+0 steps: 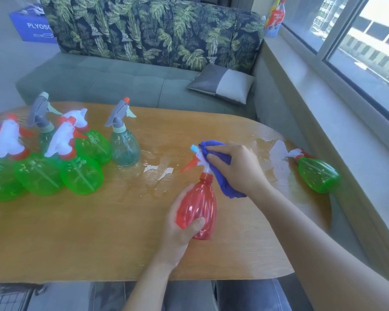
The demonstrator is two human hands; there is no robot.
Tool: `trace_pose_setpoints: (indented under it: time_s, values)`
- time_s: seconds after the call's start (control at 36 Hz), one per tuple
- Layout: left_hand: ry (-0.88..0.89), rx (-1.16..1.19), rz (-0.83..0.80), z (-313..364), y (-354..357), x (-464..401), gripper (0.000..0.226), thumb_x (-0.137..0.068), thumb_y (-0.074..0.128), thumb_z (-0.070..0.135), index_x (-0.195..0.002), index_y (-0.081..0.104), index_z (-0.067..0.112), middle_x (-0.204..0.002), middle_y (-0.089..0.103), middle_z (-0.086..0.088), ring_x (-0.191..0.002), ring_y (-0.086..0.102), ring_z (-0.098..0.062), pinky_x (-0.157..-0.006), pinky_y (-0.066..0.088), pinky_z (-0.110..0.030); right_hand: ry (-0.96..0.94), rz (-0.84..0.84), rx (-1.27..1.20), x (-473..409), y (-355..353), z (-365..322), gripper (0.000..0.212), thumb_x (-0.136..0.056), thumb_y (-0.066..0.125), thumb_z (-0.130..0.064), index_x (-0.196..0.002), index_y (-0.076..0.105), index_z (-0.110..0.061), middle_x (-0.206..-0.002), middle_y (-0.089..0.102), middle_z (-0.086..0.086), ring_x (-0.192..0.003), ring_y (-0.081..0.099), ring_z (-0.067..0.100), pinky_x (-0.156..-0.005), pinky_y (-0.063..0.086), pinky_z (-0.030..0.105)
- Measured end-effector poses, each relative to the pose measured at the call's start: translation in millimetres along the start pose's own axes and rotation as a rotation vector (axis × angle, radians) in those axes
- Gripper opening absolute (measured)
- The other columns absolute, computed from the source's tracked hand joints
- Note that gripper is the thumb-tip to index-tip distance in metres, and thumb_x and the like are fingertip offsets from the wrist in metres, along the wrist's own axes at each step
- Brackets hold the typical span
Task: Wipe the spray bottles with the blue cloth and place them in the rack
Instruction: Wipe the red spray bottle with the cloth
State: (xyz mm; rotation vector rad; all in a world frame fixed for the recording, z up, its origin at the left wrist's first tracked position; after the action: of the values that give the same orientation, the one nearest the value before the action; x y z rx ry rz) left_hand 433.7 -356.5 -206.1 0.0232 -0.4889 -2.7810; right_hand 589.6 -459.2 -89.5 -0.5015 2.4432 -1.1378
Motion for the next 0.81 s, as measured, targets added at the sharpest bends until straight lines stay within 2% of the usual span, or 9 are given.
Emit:
trace_pose_setpoints:
  time_s: [0.06, 0.11, 0.25, 0.33, 0.42, 0.47, 0.56, 0.69, 0.81]
  values:
    - [0.002, 0.019, 0.017, -0.7, -2.8, -0.6, 0.085, -0.069, 0.093, 0.038, -0.148, 0.061, 0.041, -0.145, 0.067, 0.002, -0.132, 0.067, -0.024, -0.099, 0.06, -0.036, 0.015, -0.043, 0.019, 2.2, -0.5, 6.4, 0.024, -0.1, 0.063, -0.04, -0.12, 0.076, -0.039, -0.11, 0.073, -0.009, -0.094, 0.067, 0.019, -0.082, 0.058, 0.042]
    - [0.008, 0.04, 0.029, -2.5, -5.7, -1.1, 0.084, -0.071, 0.088, 0.033, -0.149, 0.06, 0.039, -0.145, 0.067, 0.001, -0.132, 0.067, -0.025, -0.101, 0.059, -0.039, 0.011, -0.093, 0.064, 6.4, -3.1, 11.4, 0.024, -0.099, 0.064, -0.04, -0.119, 0.077, -0.039, -0.102, 0.07, -0.012, -0.095, 0.065, 0.019, -0.086, 0.055, 0.041]
    - [-0.005, 0.022, -0.004, -4.1, -2.9, -1.9, 0.082, -0.069, 0.087, 0.034, -0.147, 0.061, 0.043, -0.143, 0.068, 0.003, -0.13, 0.068, -0.026, -0.102, 0.06, -0.046, -0.026, -0.264, 0.253, 8.4, -23.9, 25.1, 0.02, -0.098, 0.067, -0.039, -0.115, 0.078, -0.041, -0.092, 0.061, -0.018, -0.099, 0.063, 0.019, -0.088, 0.051, 0.039]
    - [-0.008, 0.008, -0.008, -4.4, -3.3, -1.8, 0.083, -0.069, 0.087, 0.035, -0.148, 0.06, 0.043, -0.144, 0.067, 0.001, -0.131, 0.068, -0.029, -0.1, 0.061, -0.043, -0.031, -0.179, 0.141, -2.1, -36.2, 23.4, 0.02, -0.096, 0.067, -0.037, -0.111, 0.078, -0.045, -0.098, 0.069, -0.016, -0.101, 0.066, 0.018, -0.091, 0.054, 0.041]
    - [-0.005, -0.003, -0.024, -5.1, -1.2, -1.2, 0.083, -0.069, 0.087, 0.035, -0.148, 0.06, 0.042, -0.143, 0.068, -0.002, -0.129, 0.069, -0.03, -0.102, 0.06, -0.047, -0.053, -0.045, 0.039, -10.5, -35.9, 8.9, 0.022, -0.098, 0.067, -0.04, -0.117, 0.076, -0.044, -0.105, 0.072, -0.009, -0.102, 0.066, 0.021, -0.094, 0.053, 0.043]
    - [-0.007, -0.013, -0.046, -6.2, 1.2, -1.1, 0.083, -0.07, 0.087, 0.033, -0.148, 0.061, 0.041, -0.144, 0.068, -0.004, -0.129, 0.068, -0.031, -0.101, 0.06, -0.046, -0.073, -0.019, 0.011, -11.8, -27.2, -2.4, 0.024, -0.098, 0.066, -0.042, -0.12, 0.076, -0.043, -0.105, 0.071, -0.008, -0.101, 0.066, 0.022, -0.093, 0.053, 0.044]
    - [-0.007, -0.014, -0.052, -6.3, 2.2, -1.2, 0.083, -0.07, 0.087, 0.031, -0.148, 0.061, 0.039, -0.142, 0.068, -0.005, -0.129, 0.068, -0.032, -0.096, 0.061, -0.041, -0.073, -0.035, 0.003, -7.5, -11.0, -10.9, 0.028, -0.096, 0.063, -0.045, -0.121, 0.075, -0.044, -0.108, 0.072, -0.008, -0.102, 0.067, 0.021, -0.092, 0.055, 0.045]
    - [0.005, -0.003, -0.005, -3.9, -0.4, -0.9, 0.087, -0.067, 0.094, 0.038, -0.148, 0.061, 0.038, -0.143, 0.068, -0.004, -0.128, 0.069, -0.029, -0.096, 0.061, -0.036, -0.01, -0.064, 0.059, 2.9, -9.3, 2.1, 0.026, -0.098, 0.065, -0.038, -0.121, 0.076, -0.039, -0.112, 0.074, -0.01, -0.102, 0.067, 0.019, -0.09, 0.055, 0.04]
    - [-0.006, 0.023, 0.029, -4.4, -5.1, -2.2, 0.09, -0.066, 0.096, 0.043, -0.148, 0.061, 0.038, -0.141, 0.069, 0.0, -0.128, 0.069, -0.028, -0.099, 0.061, -0.043, 0.007, -0.16, 0.157, 12.6, -15.4, 13.1, 0.023, -0.098, 0.066, -0.04, -0.119, 0.076, -0.04, -0.117, 0.073, -0.013, -0.103, 0.067, 0.02, -0.088, 0.055, 0.038]
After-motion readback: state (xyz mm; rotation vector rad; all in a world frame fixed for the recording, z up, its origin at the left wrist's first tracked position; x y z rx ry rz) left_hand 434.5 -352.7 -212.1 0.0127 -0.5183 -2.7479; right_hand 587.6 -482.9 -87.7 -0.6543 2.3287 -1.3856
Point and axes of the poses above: each hand's wrist, its own x-axis away from the middle knuckle, its own y-axis out of the palm, z = x × y, the point moved 8 cm from there along -x, towards the middle knuckle
